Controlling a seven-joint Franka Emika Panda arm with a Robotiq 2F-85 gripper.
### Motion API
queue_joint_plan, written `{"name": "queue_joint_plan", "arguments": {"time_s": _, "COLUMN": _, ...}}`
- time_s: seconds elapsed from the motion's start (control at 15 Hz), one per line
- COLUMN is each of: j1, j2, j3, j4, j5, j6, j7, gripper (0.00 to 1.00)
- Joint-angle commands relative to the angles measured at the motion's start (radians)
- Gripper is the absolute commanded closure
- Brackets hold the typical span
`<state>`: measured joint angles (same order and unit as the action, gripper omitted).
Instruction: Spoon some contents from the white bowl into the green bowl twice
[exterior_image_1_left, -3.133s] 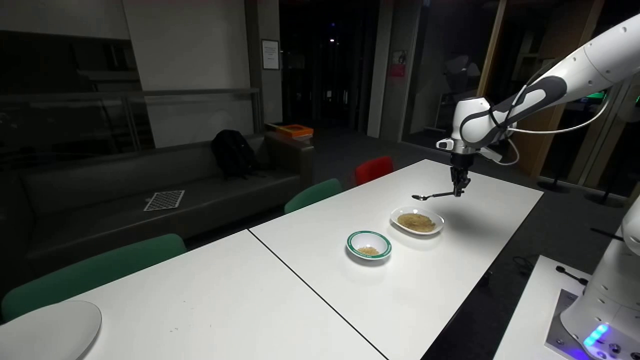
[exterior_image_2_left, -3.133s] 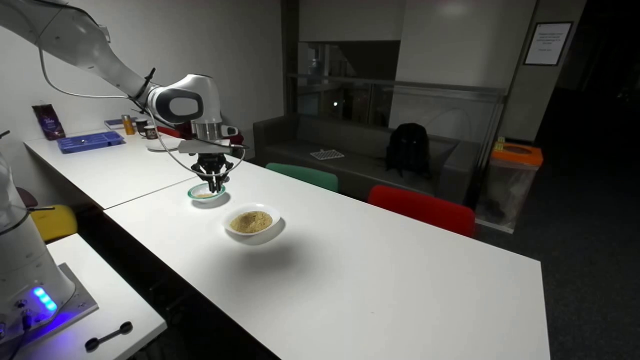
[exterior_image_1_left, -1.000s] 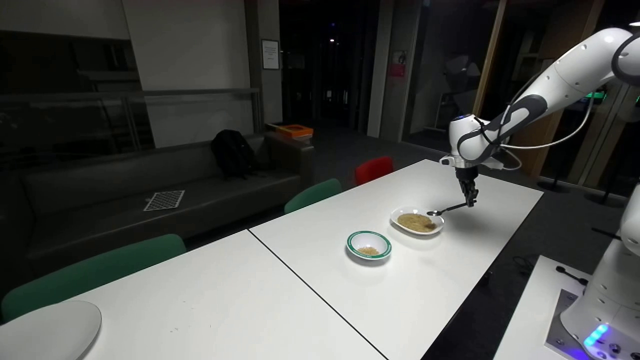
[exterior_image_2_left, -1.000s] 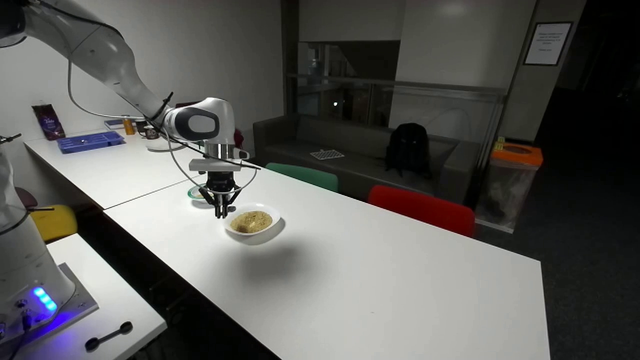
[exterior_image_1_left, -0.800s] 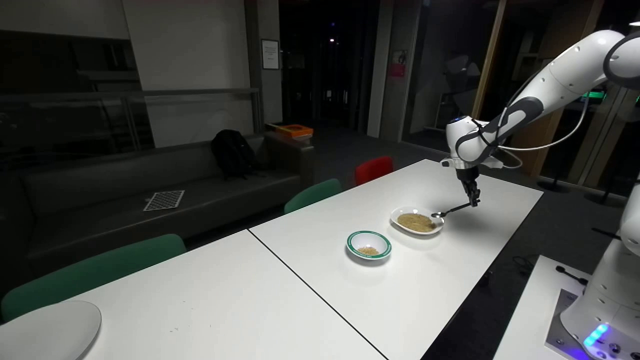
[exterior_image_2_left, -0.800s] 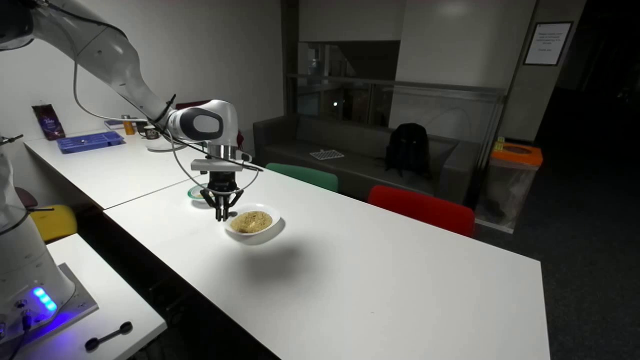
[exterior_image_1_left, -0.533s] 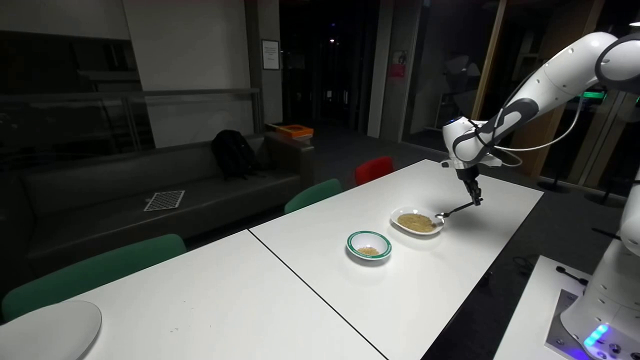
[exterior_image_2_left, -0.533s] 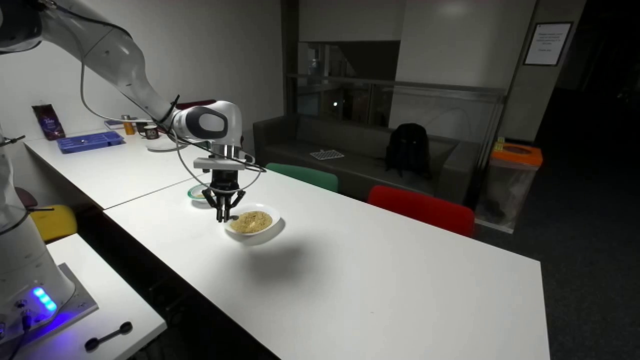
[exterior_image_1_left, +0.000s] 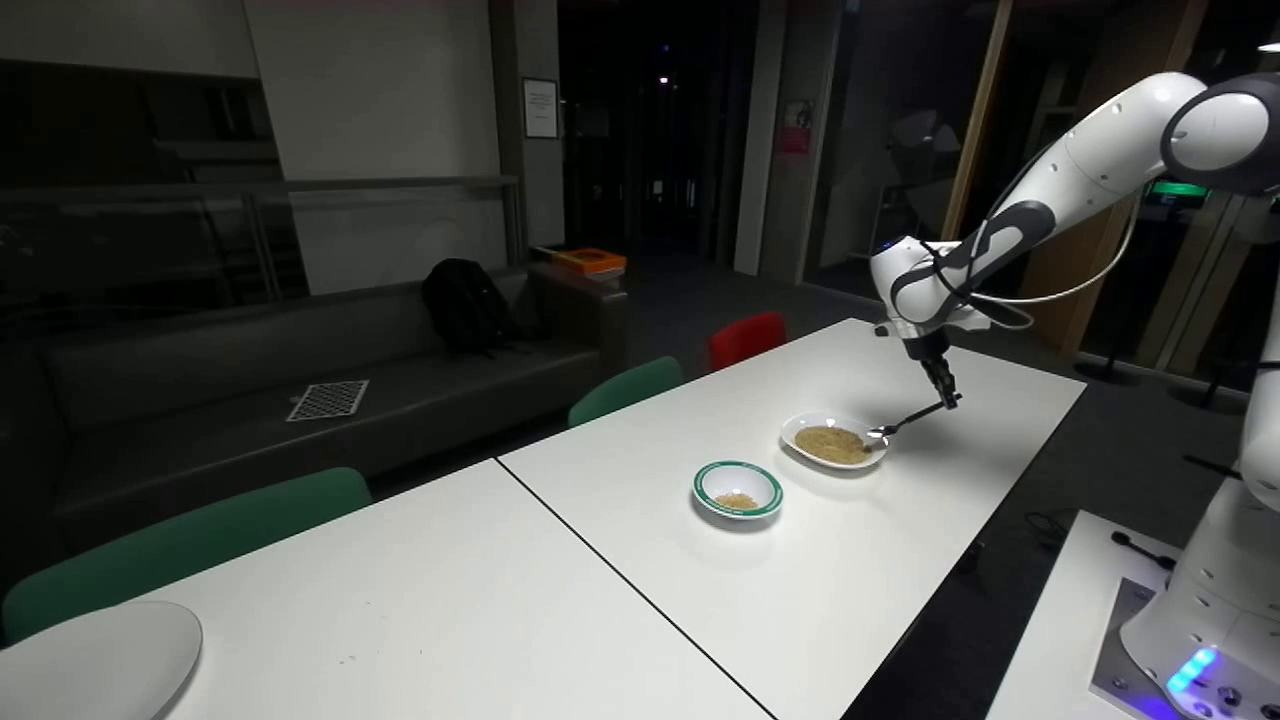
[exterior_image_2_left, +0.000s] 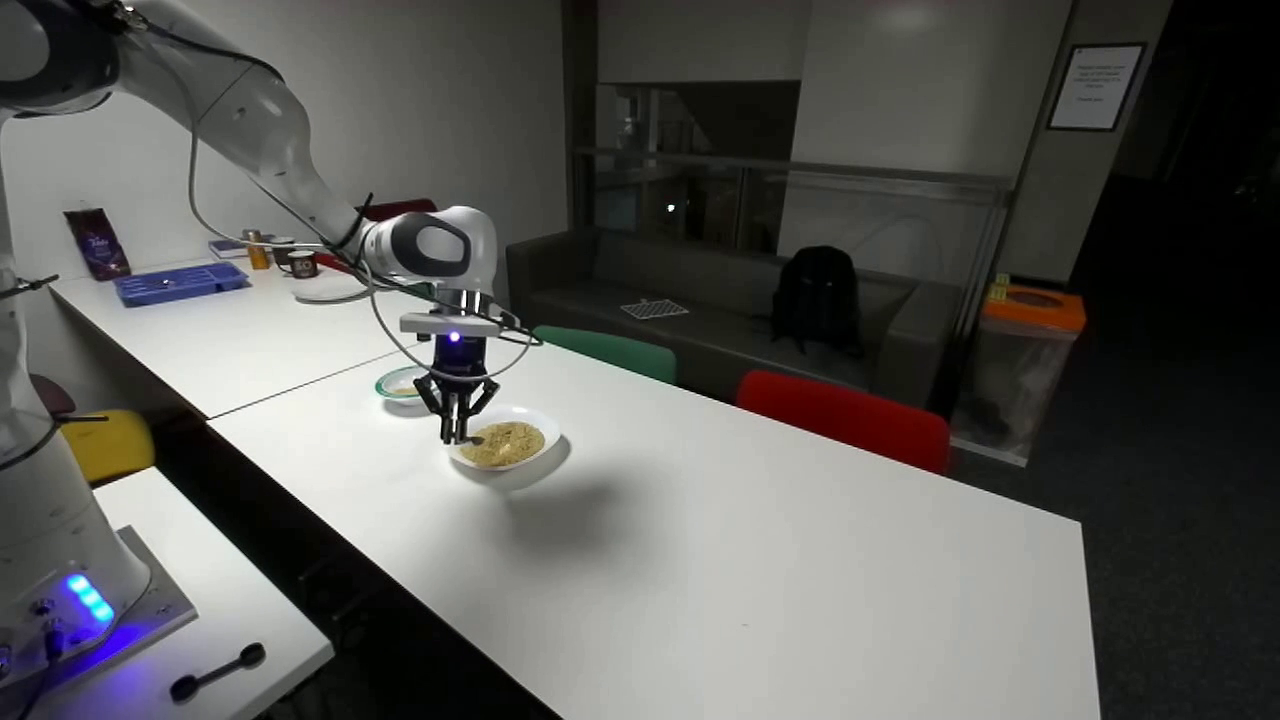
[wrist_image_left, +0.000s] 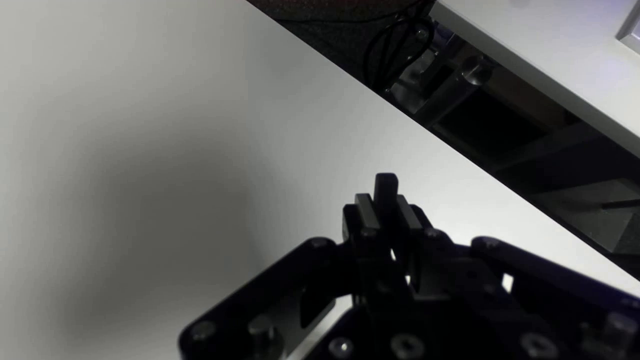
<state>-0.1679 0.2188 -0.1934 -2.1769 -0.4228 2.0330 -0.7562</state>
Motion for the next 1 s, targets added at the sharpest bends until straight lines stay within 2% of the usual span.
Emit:
{"name": "queue_joint_plan", "arguments": {"time_s": 0.0, "j1": -0.001, "j2": 0.072, "j3": 0.026, "j4": 0.072, "j5": -0.006, "j6": -0.03, "j7": 0.042, "gripper": 0.97}}
{"name": "queue_joint_plan", "arguments": {"time_s": 0.47, "j1": -0.001, "j2": 0.163, "j3": 0.049, "j4": 0.139, "j5": -0.015, "j6": -0.044, "j7": 0.092, "gripper": 0.97}}
{"name": "queue_joint_plan", "arguments": {"time_s": 0.93, "j1": -0.003, "j2": 0.187, "j3": 0.045, "j4": 0.168, "j5": -0.023, "j6": -0.085, "j7": 0.124, "gripper": 0.97}}
